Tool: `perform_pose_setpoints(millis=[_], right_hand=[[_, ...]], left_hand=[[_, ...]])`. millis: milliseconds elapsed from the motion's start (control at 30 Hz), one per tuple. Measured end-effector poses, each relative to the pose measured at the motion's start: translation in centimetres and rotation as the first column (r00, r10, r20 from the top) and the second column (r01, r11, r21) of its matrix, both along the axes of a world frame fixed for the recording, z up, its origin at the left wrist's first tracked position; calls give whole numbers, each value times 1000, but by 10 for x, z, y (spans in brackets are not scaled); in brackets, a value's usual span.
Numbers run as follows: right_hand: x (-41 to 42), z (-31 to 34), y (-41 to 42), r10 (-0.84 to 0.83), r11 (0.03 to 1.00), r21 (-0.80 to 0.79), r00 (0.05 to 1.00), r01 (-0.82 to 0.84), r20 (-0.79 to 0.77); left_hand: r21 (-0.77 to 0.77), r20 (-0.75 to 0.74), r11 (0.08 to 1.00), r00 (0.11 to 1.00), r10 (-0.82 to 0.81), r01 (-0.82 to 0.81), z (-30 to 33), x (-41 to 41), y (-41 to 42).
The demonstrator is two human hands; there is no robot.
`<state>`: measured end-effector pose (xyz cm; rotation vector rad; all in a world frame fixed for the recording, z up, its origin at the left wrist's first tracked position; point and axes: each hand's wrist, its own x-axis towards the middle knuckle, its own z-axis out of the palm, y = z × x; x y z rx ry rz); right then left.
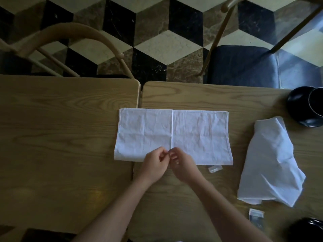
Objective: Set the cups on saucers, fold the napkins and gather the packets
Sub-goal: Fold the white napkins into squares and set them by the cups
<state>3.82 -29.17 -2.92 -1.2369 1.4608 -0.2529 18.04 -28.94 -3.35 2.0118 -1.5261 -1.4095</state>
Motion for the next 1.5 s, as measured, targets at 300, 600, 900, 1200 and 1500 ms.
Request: perform_pose_setpoints(millis=[300, 600, 900, 1200, 1500], right_hand=[[-65, -8, 17, -101, 995, -37, 891, 95, -442], [-140, 8, -5, -77, 997, -45, 850, 63, -522], [-118, 13, -149, 200, 907, -146, 709, -395, -677], [-98, 12, -165, 432, 822, 93, 508, -562, -745], [-114, 96, -51, -110, 994, 8, 985, 112, -130]], left_hand=[[262, 113, 805, 845, 523, -533, -11, 83, -1], [254, 152, 643, 686, 711, -723, 1, 83, 10], [832, -77, 129, 118, 990, -540, 30, -106, 38], [813, -60, 99, 87, 994, -574, 31, -139, 21], [582, -430, 376, 120, 895, -721, 75, -37, 31]])
